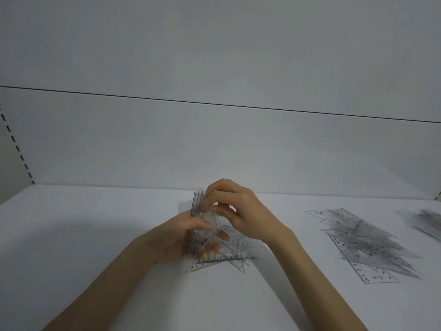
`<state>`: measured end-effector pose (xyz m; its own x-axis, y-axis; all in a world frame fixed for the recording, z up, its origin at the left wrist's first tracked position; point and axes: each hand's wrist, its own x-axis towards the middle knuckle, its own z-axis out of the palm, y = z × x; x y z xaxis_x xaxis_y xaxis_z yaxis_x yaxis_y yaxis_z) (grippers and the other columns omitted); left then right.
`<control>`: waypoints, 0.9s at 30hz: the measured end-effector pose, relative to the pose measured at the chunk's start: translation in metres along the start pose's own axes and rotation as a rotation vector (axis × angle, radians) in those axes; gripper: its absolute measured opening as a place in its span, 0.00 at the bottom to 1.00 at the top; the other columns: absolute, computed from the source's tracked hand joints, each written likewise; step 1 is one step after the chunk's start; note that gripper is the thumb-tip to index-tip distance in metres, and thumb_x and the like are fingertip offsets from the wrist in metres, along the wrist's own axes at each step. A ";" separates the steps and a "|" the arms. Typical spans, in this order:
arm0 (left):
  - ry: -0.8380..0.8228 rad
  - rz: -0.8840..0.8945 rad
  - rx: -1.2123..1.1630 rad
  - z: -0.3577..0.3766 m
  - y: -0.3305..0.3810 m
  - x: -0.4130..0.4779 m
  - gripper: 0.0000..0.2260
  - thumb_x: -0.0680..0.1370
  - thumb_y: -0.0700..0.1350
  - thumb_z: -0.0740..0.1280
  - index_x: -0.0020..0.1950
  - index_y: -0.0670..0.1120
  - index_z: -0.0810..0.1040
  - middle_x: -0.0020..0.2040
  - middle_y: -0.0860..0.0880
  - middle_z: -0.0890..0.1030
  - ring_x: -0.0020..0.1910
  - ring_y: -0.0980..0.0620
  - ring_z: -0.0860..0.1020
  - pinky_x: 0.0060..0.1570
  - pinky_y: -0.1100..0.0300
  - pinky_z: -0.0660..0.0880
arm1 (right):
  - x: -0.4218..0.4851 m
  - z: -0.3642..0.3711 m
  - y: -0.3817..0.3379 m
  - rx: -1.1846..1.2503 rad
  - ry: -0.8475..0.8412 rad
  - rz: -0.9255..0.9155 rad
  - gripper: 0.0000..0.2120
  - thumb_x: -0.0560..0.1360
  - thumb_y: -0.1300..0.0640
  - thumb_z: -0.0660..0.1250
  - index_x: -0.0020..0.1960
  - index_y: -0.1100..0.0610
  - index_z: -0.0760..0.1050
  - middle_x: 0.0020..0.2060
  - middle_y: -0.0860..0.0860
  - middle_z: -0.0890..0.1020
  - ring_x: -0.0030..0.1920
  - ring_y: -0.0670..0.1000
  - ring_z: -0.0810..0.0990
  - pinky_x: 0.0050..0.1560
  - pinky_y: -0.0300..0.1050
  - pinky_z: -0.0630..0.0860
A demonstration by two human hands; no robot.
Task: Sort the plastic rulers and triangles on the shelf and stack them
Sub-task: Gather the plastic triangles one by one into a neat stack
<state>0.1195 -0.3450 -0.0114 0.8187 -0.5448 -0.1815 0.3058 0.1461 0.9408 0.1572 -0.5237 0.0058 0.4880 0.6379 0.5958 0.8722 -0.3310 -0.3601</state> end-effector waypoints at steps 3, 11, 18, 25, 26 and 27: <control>0.023 0.030 -0.033 -0.001 0.000 0.001 0.19 0.72 0.38 0.64 0.63 0.43 0.69 0.49 0.32 0.78 0.34 0.43 0.76 0.26 0.58 0.71 | 0.001 0.004 -0.001 -0.026 0.028 0.001 0.12 0.77 0.64 0.67 0.58 0.54 0.78 0.55 0.50 0.75 0.49 0.42 0.74 0.48 0.33 0.72; 0.273 0.249 -0.310 -0.012 0.009 0.006 0.16 0.71 0.33 0.58 0.56 0.43 0.74 0.44 0.36 0.75 0.29 0.49 0.73 0.23 0.62 0.69 | -0.021 -0.015 0.022 -0.129 -0.216 0.662 0.09 0.70 0.46 0.73 0.46 0.49 0.83 0.41 0.45 0.83 0.41 0.44 0.80 0.48 0.47 0.79; 0.358 0.260 -0.321 -0.013 0.006 0.009 0.14 0.76 0.31 0.53 0.53 0.44 0.73 0.45 0.36 0.74 0.30 0.48 0.73 0.23 0.61 0.70 | -0.020 -0.011 0.019 -0.193 -0.327 0.746 0.16 0.67 0.46 0.76 0.53 0.50 0.82 0.40 0.43 0.80 0.45 0.45 0.80 0.50 0.44 0.78; 0.410 0.276 -0.342 -0.013 0.009 0.011 0.14 0.76 0.31 0.52 0.52 0.44 0.73 0.44 0.36 0.74 0.30 0.47 0.72 0.23 0.62 0.69 | -0.022 -0.011 0.020 -0.145 -0.347 0.719 0.07 0.65 0.49 0.77 0.40 0.49 0.82 0.46 0.45 0.80 0.49 0.44 0.77 0.53 0.48 0.77; 0.413 0.275 -0.340 -0.012 0.009 0.011 0.14 0.76 0.31 0.52 0.52 0.44 0.73 0.44 0.36 0.74 0.30 0.47 0.72 0.23 0.62 0.69 | -0.022 -0.010 0.020 -0.128 -0.344 0.712 0.06 0.65 0.50 0.78 0.39 0.50 0.82 0.45 0.45 0.81 0.49 0.43 0.77 0.53 0.49 0.77; 0.415 0.273 -0.339 -0.012 0.009 0.010 0.14 0.76 0.31 0.52 0.53 0.44 0.73 0.44 0.36 0.74 0.30 0.47 0.72 0.23 0.62 0.69 | -0.022 -0.009 0.021 -0.115 -0.340 0.710 0.06 0.65 0.51 0.78 0.39 0.50 0.82 0.45 0.44 0.81 0.48 0.42 0.77 0.53 0.49 0.77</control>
<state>0.1366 -0.3395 -0.0081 0.9900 -0.0925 -0.1065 0.1395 0.5276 0.8380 0.1648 -0.5513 -0.0083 0.9080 0.4188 -0.0064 0.3637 -0.7959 -0.4841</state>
